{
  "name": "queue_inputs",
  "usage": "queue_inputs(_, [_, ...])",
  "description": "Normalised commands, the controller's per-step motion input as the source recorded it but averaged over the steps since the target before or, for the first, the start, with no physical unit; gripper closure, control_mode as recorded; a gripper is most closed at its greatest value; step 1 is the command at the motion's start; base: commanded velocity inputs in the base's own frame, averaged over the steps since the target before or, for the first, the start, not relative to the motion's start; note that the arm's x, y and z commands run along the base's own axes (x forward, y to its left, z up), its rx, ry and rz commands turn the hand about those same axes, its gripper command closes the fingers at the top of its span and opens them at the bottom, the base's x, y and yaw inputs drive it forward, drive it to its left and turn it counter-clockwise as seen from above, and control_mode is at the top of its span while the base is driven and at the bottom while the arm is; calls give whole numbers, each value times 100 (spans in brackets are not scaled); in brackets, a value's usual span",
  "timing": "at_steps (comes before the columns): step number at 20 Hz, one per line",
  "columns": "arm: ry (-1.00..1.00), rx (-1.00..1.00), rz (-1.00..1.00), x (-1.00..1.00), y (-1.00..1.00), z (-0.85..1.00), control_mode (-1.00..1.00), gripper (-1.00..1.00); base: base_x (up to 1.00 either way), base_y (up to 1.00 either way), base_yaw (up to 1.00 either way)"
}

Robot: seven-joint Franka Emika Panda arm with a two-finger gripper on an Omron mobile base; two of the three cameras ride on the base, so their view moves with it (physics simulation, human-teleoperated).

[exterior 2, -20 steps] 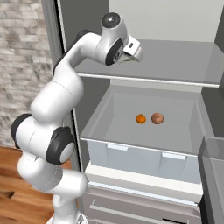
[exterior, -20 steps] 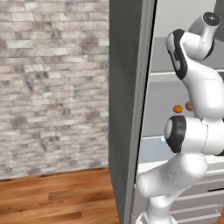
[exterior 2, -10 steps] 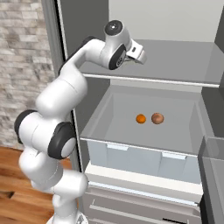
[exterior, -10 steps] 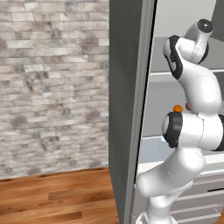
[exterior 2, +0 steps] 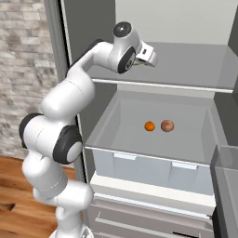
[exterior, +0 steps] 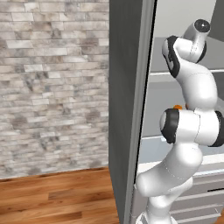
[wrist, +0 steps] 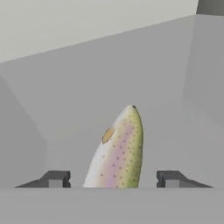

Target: Open the fridge, remove the tangerine, onion, and fish, and place them on any counter.

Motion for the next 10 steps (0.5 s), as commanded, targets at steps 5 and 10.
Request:
queue_inputs(5, [0,-8,0,-10,0,-42,-100,100,0,0,0])
queue_inputs(10, [-27,0,0,-86,-15,18,-100,100,0,0,0])
